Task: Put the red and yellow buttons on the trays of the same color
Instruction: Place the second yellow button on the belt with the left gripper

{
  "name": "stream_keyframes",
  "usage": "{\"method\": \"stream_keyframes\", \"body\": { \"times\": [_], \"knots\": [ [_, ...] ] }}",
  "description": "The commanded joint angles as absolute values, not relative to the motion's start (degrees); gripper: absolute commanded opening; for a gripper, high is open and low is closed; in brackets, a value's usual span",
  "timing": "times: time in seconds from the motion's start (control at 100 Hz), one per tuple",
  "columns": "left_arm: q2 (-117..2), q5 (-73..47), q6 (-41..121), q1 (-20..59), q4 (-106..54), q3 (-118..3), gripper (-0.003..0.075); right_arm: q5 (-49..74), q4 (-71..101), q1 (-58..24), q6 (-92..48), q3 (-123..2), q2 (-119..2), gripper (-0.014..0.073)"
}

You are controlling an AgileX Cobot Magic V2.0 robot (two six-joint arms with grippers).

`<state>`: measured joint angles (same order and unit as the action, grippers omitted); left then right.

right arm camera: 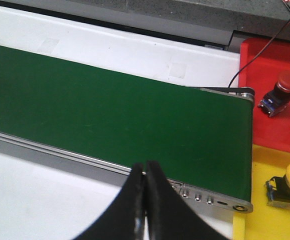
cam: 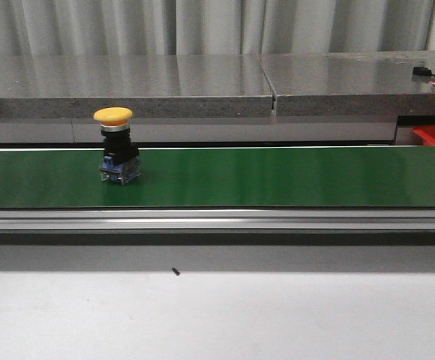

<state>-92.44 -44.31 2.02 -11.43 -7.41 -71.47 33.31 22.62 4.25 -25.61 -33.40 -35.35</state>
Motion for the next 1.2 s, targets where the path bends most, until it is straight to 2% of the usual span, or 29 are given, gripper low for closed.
{"method": "stream_keyframes", "body": {
  "times": [0.0, 0.73, 1.19],
  "knots": [
    [-89.6, -40.8, 2.9, -11.1, -7.9, -72.2, -0.0020, 29.8, 23.2, 4.4, -26.0, -35.0, -35.2, -0.0068],
    [-90.2, -31.6, 5.1, -11.1, -7.7, -68.3, -0.0020, 29.8, 23.2, 4.4, -26.0, -35.0, -35.2, -0.0068],
    [-90.3, -30.5, 5.1, -11.1, -8.0, -66.7, -0.0014, 29.8, 23.2, 4.4, -26.0, -35.0, -35.2, -0.0068]
  ]
}}
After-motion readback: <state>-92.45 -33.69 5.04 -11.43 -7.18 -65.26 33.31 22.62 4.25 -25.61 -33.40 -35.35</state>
